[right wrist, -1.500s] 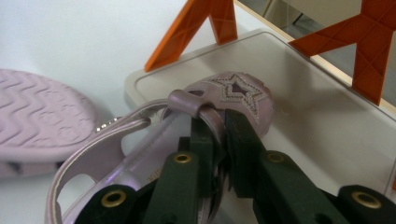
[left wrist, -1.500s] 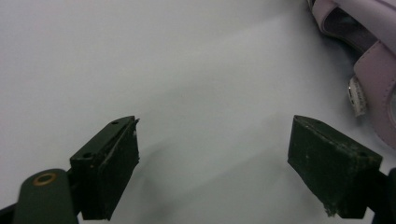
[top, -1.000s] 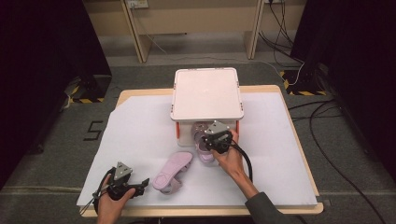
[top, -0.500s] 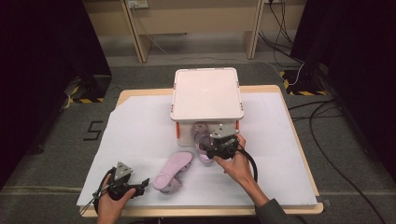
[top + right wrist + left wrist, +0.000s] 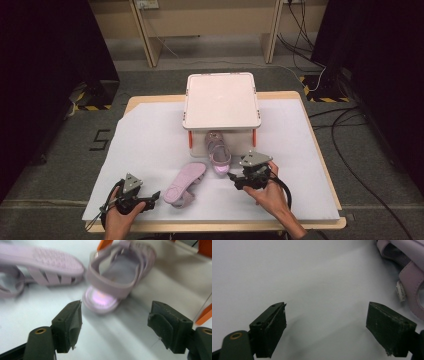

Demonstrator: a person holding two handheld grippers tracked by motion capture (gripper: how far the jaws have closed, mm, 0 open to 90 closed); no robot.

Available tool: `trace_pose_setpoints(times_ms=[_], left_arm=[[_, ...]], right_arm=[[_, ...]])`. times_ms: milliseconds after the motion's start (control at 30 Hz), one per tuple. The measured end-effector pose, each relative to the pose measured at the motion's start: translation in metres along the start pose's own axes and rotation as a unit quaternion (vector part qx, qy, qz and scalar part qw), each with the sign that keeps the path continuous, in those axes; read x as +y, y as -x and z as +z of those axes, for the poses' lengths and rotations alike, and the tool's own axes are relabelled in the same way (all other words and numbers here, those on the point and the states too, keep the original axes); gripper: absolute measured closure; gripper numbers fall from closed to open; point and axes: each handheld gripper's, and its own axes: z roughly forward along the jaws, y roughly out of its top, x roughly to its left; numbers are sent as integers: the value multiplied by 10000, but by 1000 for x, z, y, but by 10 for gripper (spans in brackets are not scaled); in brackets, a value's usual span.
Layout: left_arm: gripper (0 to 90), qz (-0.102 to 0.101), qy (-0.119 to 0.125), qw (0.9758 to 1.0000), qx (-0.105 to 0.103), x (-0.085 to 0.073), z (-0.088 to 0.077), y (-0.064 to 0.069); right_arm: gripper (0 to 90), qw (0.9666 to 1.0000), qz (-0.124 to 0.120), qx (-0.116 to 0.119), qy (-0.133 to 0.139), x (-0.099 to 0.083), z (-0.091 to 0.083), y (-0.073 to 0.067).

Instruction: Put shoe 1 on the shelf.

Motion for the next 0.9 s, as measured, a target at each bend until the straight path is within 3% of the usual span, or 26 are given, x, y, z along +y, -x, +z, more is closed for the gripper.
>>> trace_pose_setpoints(times_ms=[67,200,367,467,567,633,767,900], left_arm=[[158,-6,3,10000,-4,0,0,0],[158,-15,3,10000,-3,0,0,0],[158,-5,-4,10000,-8,0,0,0],[158,-20,7,10000,-6,0,1,0],[158,2,-6,10000,-6,-1,1,0],[158,6,-18,10000,-4,0,1,0],[158,4,-23,10000,-7,-1,1,0],[158,-16,-9,10000,-1,-1,1,-1]], right_arm=[[307,9999,-31,25,-144,-4,6,-1],[414,9993,-117,110,-342,-10,19,-5],[526,9989,-200,80,-420,-10,33,-10],[537,9985,-193,55,-500,-9,39,-9],[554,9993,-26,81,-375,-8,41,-7],[578,9996,-33,-48,-272,-5,41,-5],[575,9994,140,-21,-311,-1,52,1],[575,9992,123,-52,-373,2,59,0]])
